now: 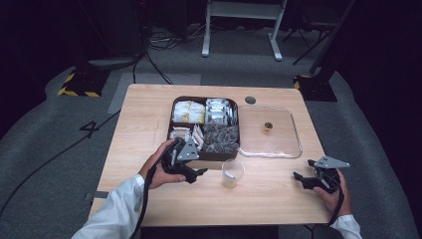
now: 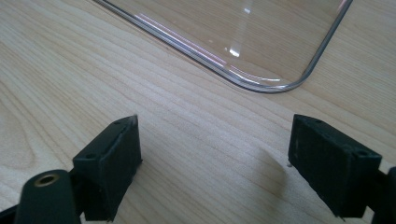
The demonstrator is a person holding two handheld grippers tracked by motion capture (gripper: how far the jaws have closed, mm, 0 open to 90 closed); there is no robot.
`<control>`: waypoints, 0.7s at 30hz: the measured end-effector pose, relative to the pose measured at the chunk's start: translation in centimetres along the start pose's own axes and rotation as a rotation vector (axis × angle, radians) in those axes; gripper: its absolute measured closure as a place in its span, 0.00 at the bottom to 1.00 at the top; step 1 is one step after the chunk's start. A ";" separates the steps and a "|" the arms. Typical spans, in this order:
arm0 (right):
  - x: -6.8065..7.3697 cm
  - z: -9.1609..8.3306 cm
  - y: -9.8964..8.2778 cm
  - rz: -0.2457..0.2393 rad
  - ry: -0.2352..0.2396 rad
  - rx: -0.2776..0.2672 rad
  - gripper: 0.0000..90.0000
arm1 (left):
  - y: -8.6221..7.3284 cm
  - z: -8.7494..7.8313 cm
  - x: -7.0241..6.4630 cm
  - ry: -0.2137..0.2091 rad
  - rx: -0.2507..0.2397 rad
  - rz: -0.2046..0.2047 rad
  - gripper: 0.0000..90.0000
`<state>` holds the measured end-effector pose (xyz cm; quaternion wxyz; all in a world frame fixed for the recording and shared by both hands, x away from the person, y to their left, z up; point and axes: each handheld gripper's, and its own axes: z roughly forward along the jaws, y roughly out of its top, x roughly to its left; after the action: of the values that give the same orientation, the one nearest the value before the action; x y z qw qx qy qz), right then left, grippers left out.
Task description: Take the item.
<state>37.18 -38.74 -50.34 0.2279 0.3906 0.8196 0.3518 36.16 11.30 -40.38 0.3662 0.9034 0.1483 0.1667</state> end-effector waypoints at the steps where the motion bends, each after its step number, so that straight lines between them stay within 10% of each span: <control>1: 0.0 0.0 0.0 0.000 0.000 0.000 0.19 | 0.0 0.0 0.0 0.000 0.000 0.000 0.20; 21: 0.0 0.0 0.0 -0.001 -0.002 0.000 0.19 | -5.0 -1.6 0.9 0.131 0.111 -0.023 0.20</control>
<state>37.18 -38.75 -50.34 0.2287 0.3907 0.8195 0.3514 35.54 16.10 -42.69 0.3068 0.9078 0.1914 0.2125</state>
